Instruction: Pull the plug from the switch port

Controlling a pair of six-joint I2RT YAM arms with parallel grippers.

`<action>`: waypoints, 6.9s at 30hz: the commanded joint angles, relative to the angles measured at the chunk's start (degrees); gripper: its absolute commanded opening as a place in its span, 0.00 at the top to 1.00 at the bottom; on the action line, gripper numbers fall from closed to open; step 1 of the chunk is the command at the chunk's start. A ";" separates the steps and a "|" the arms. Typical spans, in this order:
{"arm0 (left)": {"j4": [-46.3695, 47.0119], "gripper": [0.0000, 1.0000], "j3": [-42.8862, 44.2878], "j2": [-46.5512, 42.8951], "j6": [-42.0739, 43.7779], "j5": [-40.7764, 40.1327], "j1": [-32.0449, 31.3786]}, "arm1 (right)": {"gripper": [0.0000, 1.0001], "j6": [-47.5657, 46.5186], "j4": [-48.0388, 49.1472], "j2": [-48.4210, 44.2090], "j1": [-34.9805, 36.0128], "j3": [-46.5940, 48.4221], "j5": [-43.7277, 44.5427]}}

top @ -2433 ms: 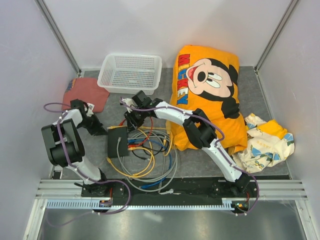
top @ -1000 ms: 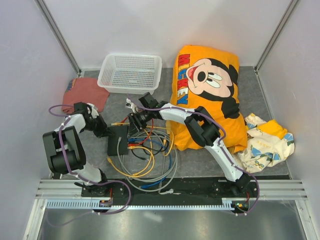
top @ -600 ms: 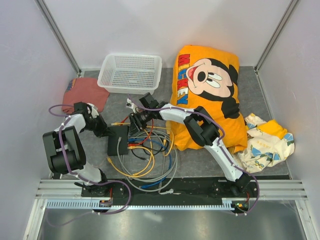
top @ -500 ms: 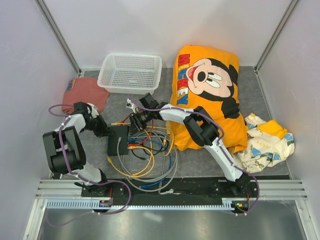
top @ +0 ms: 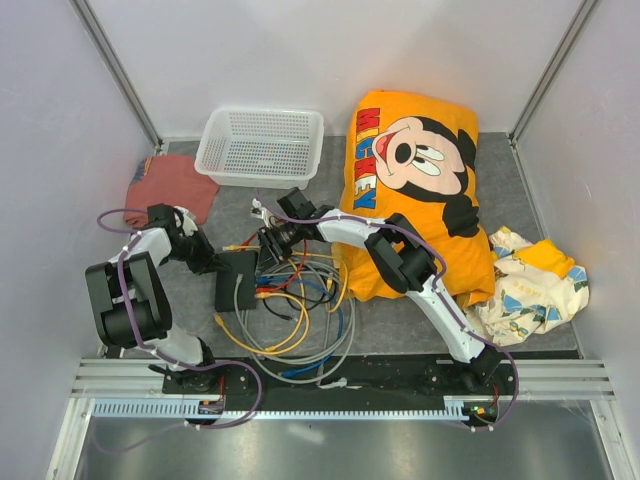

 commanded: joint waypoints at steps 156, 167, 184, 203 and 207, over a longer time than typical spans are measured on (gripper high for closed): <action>5.10 0.98 -1.14 -3.36 1.37 -8.09 -8.38 | 0.33 -19.13 -11.55 -16.28 -8.47 3.95 12.85; 5.19 0.98 -2.36 -4.50 1.98 -8.27 -8.38 | 0.31 -6.82 -4.53 -11.09 -3.64 -3.71 -0.82; 5.54 0.98 -3.16 -5.47 2.33 -7.83 -8.38 | 0.46 -1.71 -1.00 -4.50 0.15 -3.62 -0.74; 5.63 0.98 -3.24 -4.68 2.77 -7.92 -8.29 | 0.57 1.18 0.66 0.24 1.20 -2.13 -1.79; 5.63 0.99 -2.81 -3.71 2.86 -7.74 -8.29 | 0.60 5.04 4.25 1.13 0.68 -2.39 -2.32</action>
